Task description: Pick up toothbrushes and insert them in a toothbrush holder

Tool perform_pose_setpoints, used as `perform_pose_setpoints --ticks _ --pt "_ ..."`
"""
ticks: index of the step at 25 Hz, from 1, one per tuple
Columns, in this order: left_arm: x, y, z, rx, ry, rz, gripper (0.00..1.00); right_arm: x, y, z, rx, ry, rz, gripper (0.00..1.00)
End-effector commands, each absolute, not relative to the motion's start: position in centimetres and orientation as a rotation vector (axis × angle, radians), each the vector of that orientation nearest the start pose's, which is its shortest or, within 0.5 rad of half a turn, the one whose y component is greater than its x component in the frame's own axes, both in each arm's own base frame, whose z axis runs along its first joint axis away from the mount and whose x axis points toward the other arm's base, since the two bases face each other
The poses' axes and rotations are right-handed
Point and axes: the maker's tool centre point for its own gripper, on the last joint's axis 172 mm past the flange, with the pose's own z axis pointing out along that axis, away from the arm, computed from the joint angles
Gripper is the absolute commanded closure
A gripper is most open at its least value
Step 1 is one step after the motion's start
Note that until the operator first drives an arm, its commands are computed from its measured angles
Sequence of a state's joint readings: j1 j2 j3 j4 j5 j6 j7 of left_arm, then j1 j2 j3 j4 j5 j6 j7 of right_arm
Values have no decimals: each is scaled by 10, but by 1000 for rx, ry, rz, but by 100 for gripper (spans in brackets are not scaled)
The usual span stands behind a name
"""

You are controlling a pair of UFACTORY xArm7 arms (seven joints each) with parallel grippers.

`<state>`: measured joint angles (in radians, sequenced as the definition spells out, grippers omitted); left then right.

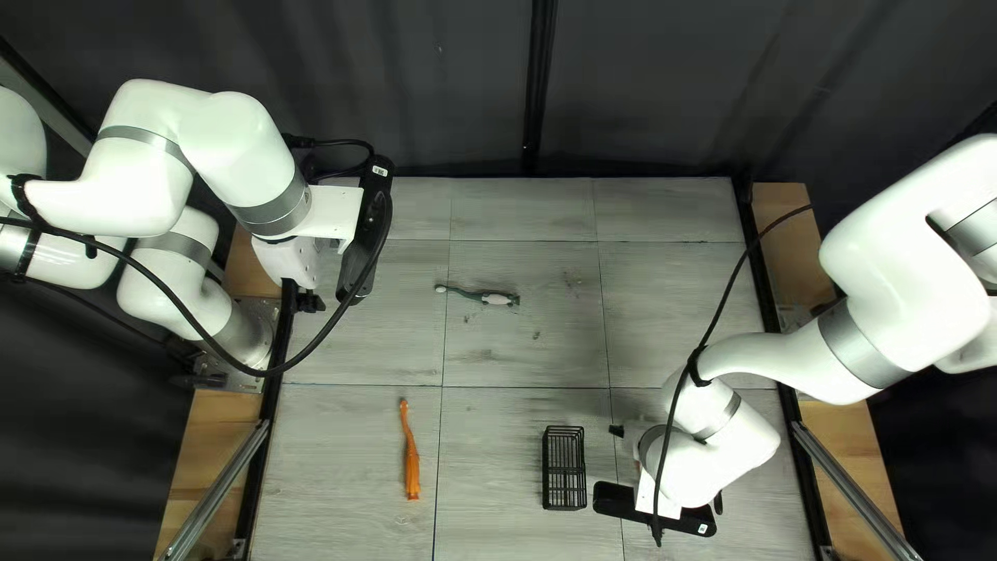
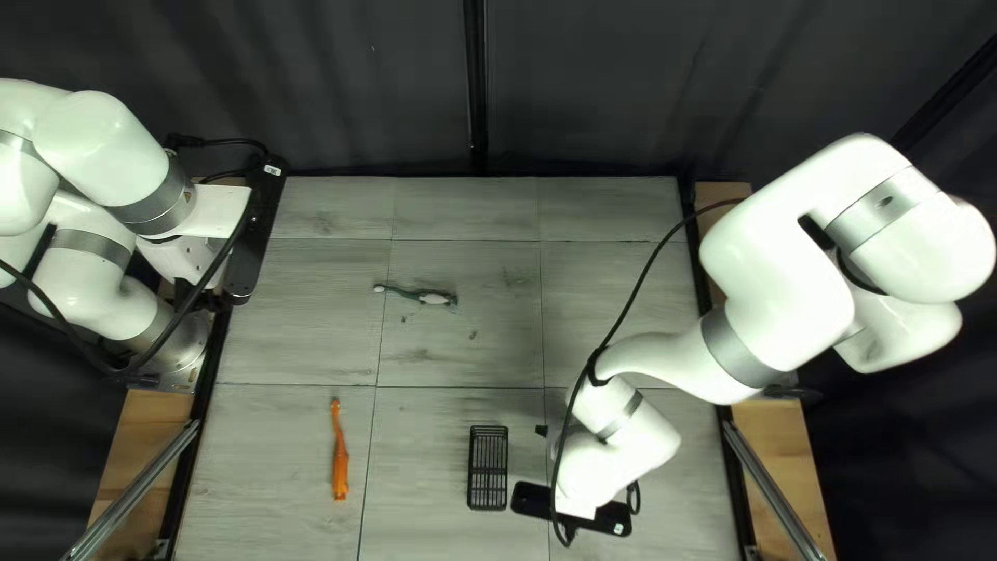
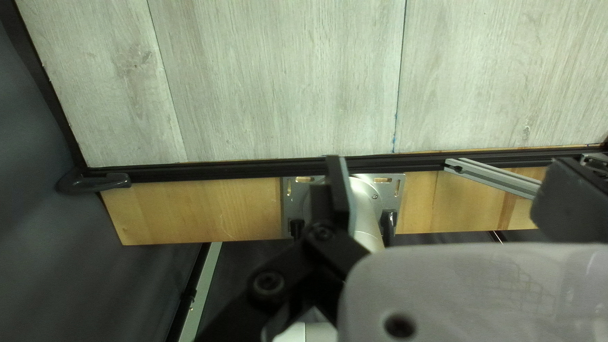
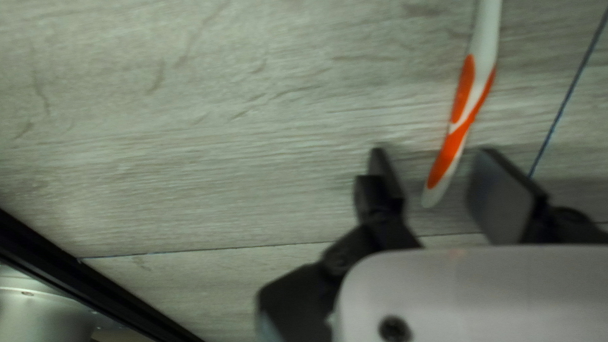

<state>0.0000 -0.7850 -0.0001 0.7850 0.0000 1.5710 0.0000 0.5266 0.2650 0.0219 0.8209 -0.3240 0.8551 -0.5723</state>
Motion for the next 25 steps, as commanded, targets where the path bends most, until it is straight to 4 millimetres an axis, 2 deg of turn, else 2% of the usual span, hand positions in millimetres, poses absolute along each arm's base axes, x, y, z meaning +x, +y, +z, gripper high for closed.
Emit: perform_pose_setpoints --ticks 1,3,6,7,8,11,19,25 --pt "248 0 320 -3142 0 2 0 344 156 13 -2553 -2099 509 11" --pt "248 0 320 -3142 0 2 0 343 157 15 -2556 -2100 513 17" --pt "248 0 320 -3142 0 2 0 343 156 12 -2560 -2098 516 36" --pt "248 0 320 -3142 0 2 0 343 155 10 -2562 -2096 517 69" --pt "248 0 320 -3142 0 2 0 342 154 10 -2564 -2094 517 87" --pt "248 0 320 -3142 0 2 0 341 152 10 -2569 -2090 519 99" --pt "248 0 320 -3142 0 2 0 340 153 11 -2579 -2094 526 100" --pt "248 0 320 -3142 0 2 0 341 145 44 -2698 -2058 422 100"
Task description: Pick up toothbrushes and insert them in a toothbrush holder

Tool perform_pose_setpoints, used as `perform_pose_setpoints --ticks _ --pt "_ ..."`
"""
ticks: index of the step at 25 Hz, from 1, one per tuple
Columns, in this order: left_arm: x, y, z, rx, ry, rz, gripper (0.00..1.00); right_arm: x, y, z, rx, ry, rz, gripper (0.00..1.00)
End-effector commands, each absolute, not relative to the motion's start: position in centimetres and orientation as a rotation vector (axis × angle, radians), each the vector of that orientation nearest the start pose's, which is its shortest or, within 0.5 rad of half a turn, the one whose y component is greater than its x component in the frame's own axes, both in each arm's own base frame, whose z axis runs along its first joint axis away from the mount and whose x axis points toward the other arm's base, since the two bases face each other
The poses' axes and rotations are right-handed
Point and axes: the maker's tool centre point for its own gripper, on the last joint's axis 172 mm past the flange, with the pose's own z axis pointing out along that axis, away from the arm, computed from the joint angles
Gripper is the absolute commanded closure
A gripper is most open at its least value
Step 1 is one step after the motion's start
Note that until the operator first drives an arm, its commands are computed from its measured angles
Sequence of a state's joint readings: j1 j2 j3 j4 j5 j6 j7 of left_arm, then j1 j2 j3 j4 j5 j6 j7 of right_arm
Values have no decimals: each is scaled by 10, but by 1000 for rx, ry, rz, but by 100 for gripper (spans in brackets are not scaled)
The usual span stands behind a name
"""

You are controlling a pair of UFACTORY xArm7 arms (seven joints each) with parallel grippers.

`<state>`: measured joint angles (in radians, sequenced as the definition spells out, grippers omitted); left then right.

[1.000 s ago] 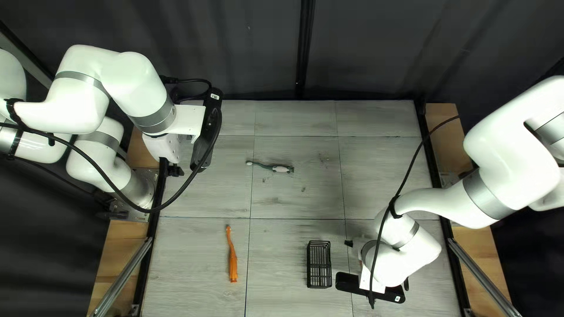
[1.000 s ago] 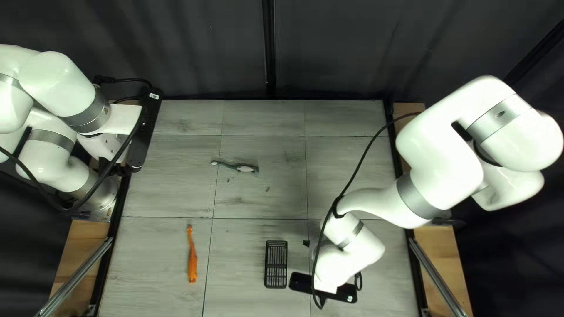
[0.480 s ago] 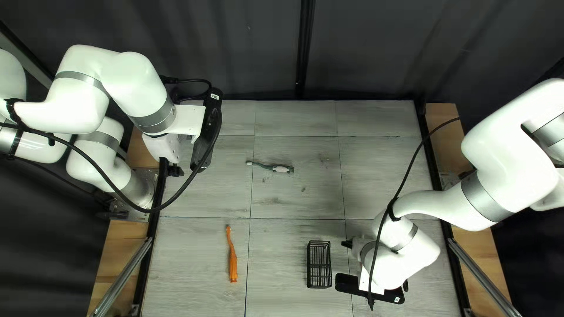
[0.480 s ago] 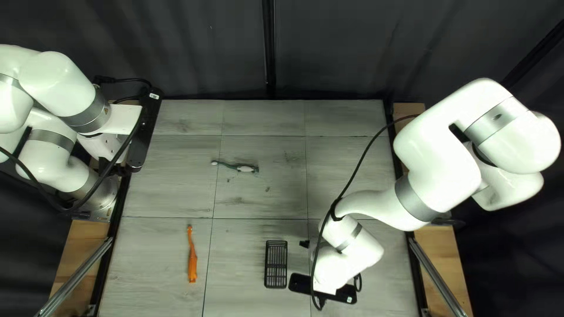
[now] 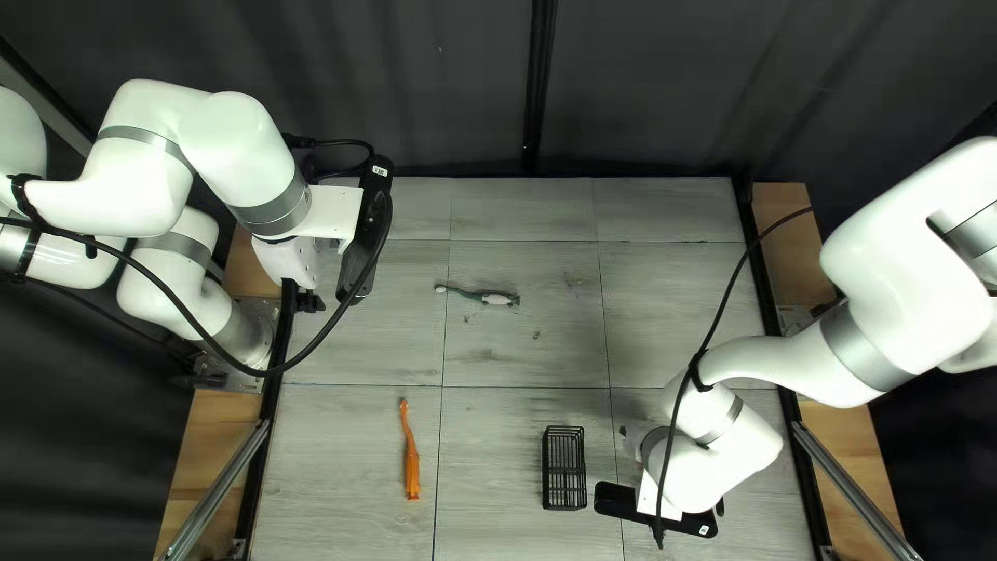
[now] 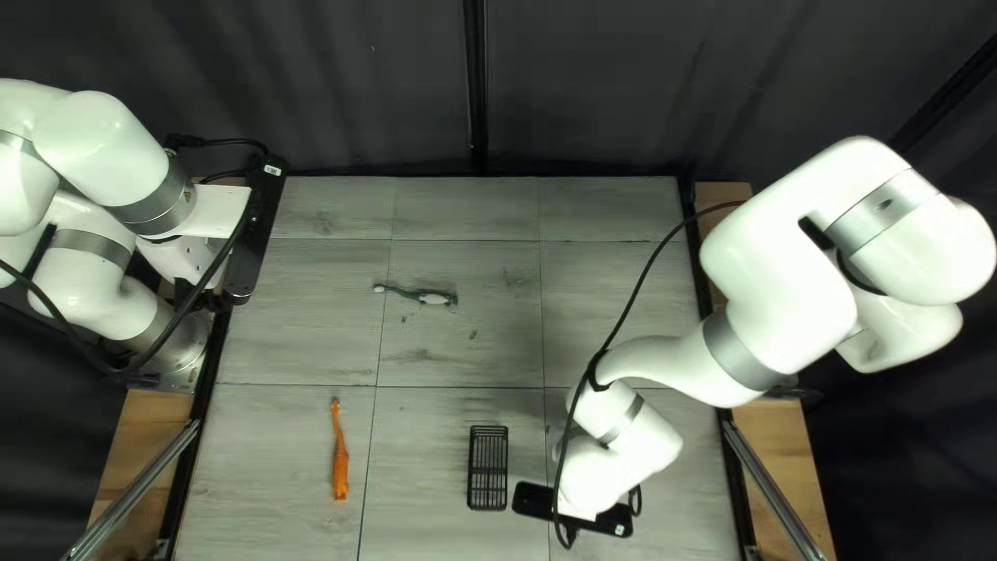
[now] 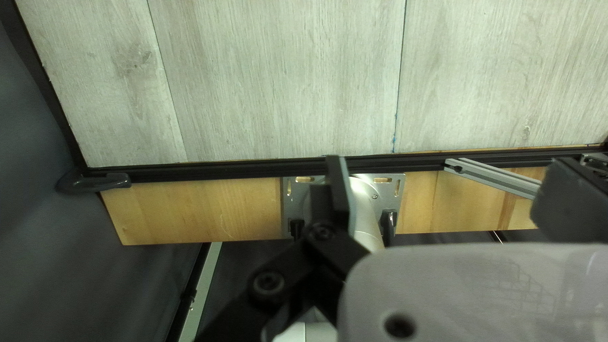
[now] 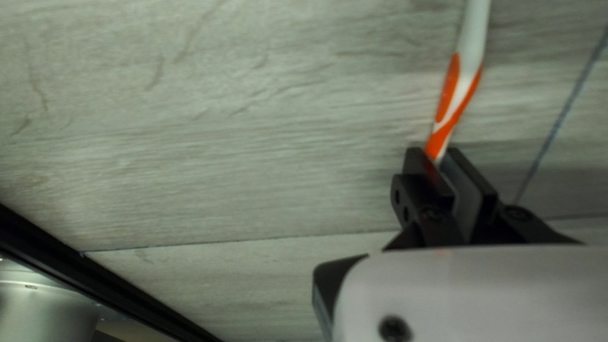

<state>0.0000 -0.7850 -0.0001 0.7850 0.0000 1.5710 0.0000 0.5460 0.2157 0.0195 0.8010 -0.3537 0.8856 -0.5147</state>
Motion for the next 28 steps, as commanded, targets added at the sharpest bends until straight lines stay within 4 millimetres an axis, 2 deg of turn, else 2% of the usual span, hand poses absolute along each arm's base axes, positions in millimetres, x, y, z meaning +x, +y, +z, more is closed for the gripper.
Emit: perform_pose_setpoints --ticks 1,8,11,14,19,23,24,26,28 --pt "248 0 320 -3142 0 2 0 343 143 55 -2755 -2037 366 100" --pt "248 0 320 -3142 0 2 0 359 129 108 -3055 -1890 86 100" --pt "248 0 320 -3142 0 2 0 376 119 140 -3170 -1810 -19 100" --pt "248 0 320 -3142 0 2 0 395 108 163 -3275 -1758 -103 100" --pt "248 0 320 -3142 0 2 0 417 90 181 -3429 -1576 -265 100" --pt "248 0 320 -3142 0 2 0 419 66 187 -3554 -1275 -407 100" --pt "248 0 320 -3142 0 2 0 419 57 188 -3590 -1148 -448 100" --pt "248 0 320 -3142 0 2 0 424 51 189 -3608 -1041 -475 100" --pt "248 0 320 -3142 0 2 0 425 51 189 -3608 -1035 -476 100"
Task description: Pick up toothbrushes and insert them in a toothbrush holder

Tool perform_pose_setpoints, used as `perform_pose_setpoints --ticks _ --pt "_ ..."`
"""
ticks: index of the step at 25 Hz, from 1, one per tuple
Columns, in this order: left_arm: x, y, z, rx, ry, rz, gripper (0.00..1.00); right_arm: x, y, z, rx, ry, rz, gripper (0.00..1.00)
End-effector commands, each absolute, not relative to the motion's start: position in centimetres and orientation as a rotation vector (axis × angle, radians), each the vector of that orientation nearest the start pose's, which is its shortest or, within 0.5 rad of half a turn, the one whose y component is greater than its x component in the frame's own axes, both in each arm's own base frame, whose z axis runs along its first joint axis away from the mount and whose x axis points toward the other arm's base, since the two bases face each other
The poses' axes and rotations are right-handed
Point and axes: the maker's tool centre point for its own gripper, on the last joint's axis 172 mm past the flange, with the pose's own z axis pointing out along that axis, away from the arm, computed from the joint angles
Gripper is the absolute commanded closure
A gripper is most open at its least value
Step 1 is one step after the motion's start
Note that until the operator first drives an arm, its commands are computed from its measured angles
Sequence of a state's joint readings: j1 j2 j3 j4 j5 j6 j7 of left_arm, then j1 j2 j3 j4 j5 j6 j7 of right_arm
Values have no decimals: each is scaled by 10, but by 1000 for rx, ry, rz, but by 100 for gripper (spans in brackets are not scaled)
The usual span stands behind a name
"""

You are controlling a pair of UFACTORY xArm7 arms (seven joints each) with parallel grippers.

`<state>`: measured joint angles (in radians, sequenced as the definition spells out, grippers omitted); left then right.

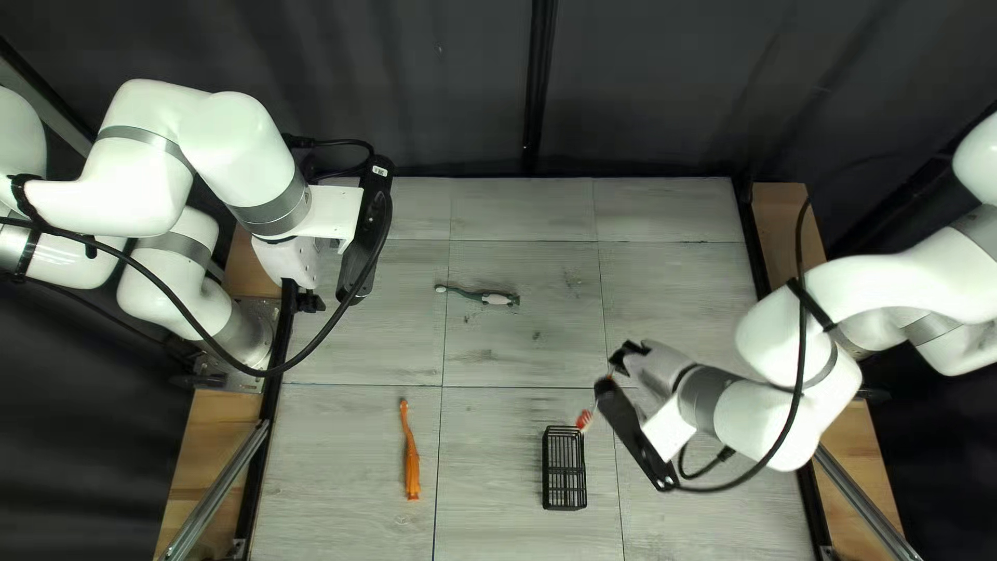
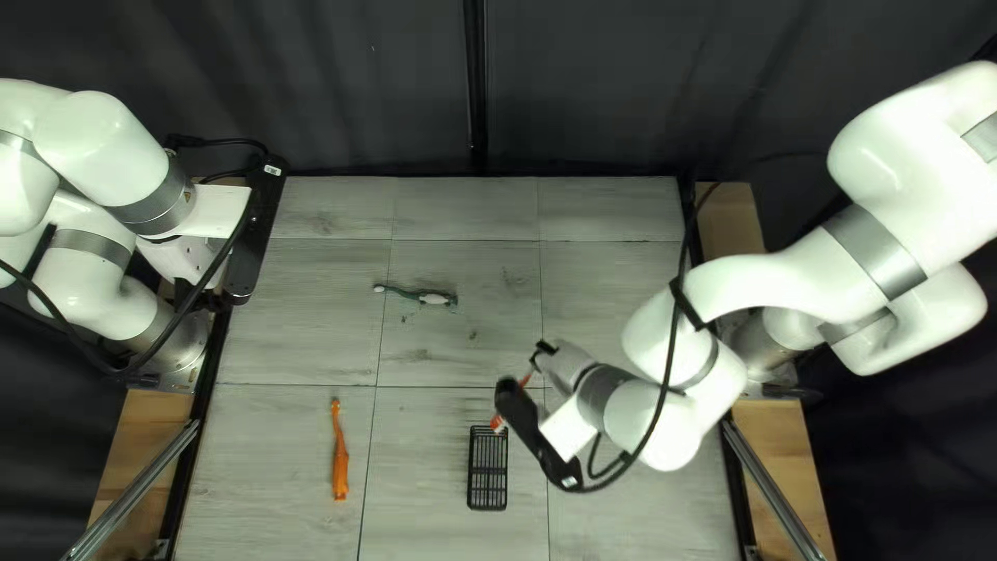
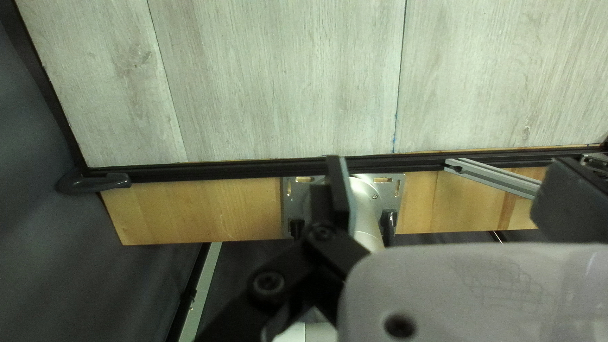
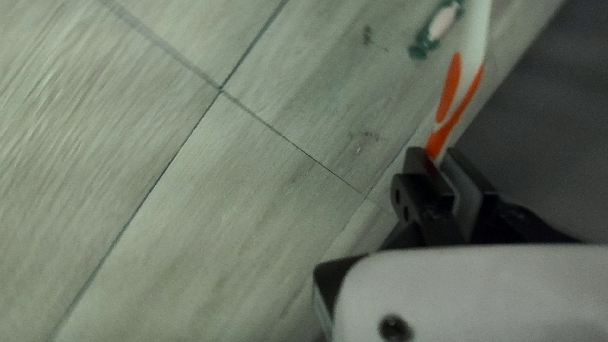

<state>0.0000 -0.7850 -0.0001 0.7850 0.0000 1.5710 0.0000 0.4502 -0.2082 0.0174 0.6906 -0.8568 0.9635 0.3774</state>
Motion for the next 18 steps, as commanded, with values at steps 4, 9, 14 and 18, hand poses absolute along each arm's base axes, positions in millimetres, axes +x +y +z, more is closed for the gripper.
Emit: perform_pose_setpoints --ticks 4,9,14,18 --pt "248 0 320 -3142 0 2 0 425 51 189 2384 684 314 100" --pt "248 0 320 -3142 0 2 0 410 48 180 2405 641 281 100" --pt "248 0 320 -3142 0 2 0 390 18 187 2472 327 311 100" --pt "248 0 320 -3142 0 2 0 384 -2 186 2499 60 312 100"
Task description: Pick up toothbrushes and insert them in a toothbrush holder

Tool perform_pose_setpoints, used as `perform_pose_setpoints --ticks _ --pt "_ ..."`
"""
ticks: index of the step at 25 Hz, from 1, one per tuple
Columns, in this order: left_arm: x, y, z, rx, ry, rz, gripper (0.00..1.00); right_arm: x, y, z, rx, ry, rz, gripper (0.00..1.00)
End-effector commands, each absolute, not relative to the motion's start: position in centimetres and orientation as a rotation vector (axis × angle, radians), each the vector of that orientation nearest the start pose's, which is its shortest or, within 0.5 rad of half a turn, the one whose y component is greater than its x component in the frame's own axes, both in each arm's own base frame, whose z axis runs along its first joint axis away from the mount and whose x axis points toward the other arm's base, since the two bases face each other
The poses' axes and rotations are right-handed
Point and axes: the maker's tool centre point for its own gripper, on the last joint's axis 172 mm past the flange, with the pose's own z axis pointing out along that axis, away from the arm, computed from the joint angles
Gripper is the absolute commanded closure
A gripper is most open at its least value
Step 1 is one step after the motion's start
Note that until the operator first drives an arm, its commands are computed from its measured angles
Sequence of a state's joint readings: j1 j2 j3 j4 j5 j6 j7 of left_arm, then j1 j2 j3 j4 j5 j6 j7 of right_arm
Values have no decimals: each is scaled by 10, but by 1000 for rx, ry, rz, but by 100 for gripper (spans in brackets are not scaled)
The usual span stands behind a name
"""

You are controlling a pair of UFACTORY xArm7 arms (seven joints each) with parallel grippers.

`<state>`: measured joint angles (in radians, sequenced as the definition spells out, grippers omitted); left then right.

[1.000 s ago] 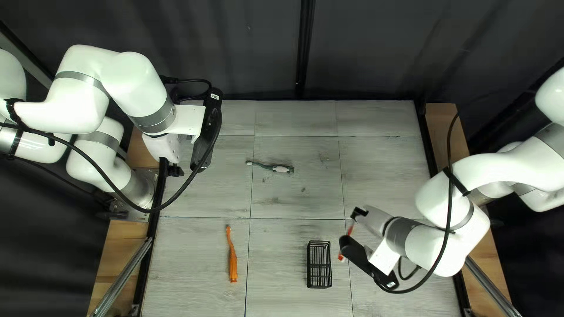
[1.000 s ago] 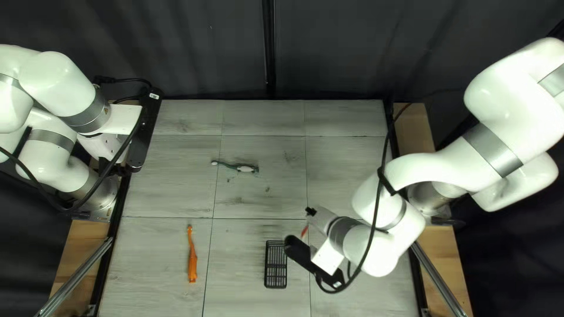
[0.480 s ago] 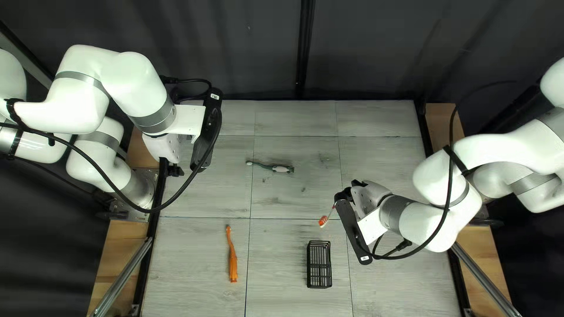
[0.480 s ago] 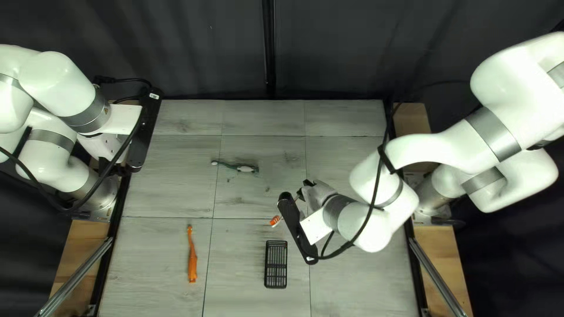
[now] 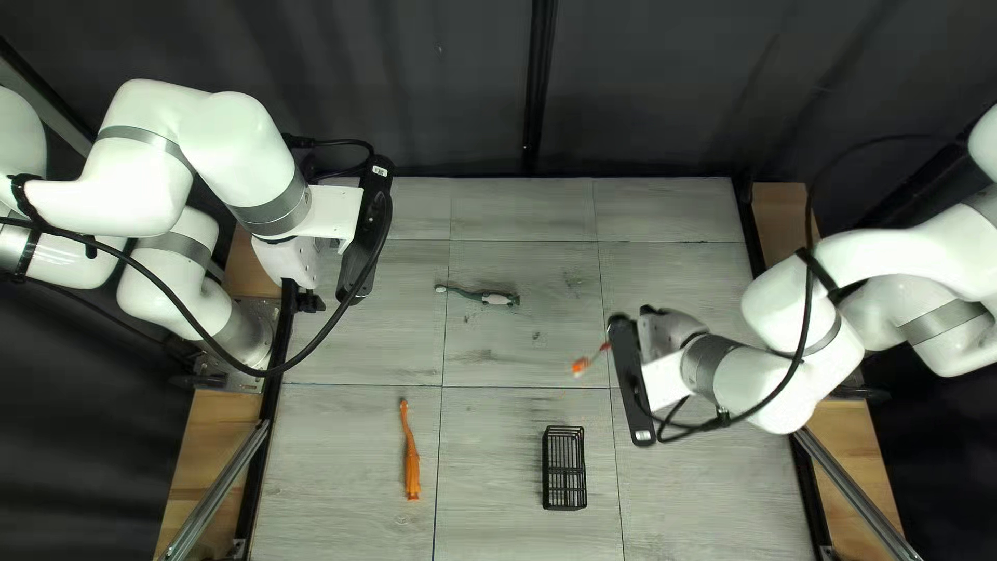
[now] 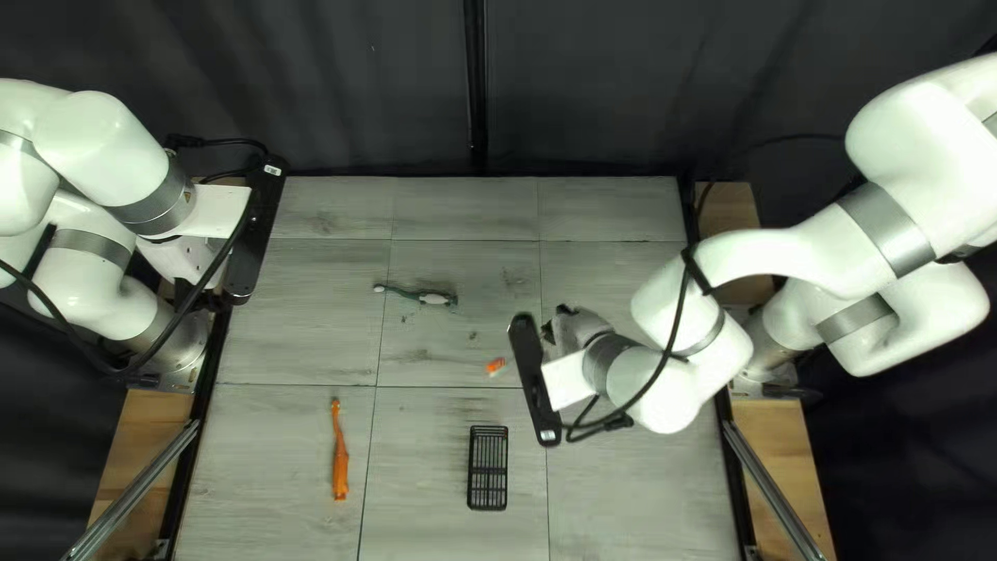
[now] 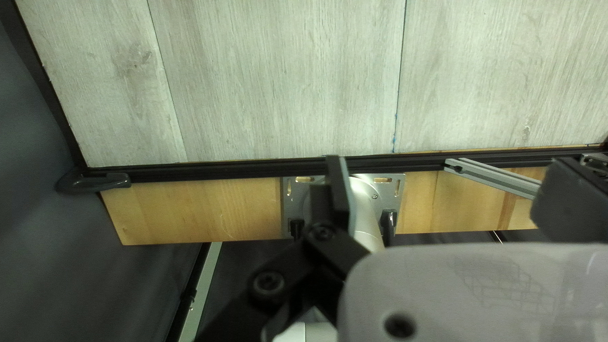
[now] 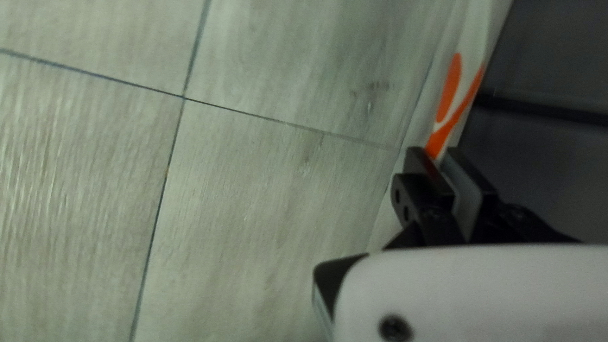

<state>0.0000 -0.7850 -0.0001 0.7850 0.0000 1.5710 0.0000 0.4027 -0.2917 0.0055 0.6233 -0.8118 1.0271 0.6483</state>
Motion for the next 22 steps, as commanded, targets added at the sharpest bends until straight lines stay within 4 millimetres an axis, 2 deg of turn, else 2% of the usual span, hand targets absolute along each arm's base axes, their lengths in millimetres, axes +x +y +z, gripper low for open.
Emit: perform_pose_setpoints --ticks 1,5,12,16,22 --pt "248 0 320 -3142 0 2 0 383 -5 186 2499 23 311 100" --pt "248 0 320 -3142 0 2 0 380 -17 192 2489 -153 353 100" --pt "248 0 320 -3142 0 2 0 380 -17 192 2489 -153 353 100" --pt "248 0 320 -3142 0 2 0 376 -19 186 2495 -81 342 100" --pt "248 0 320 -3142 0 2 0 358 -21 173 2557 -105 295 100"
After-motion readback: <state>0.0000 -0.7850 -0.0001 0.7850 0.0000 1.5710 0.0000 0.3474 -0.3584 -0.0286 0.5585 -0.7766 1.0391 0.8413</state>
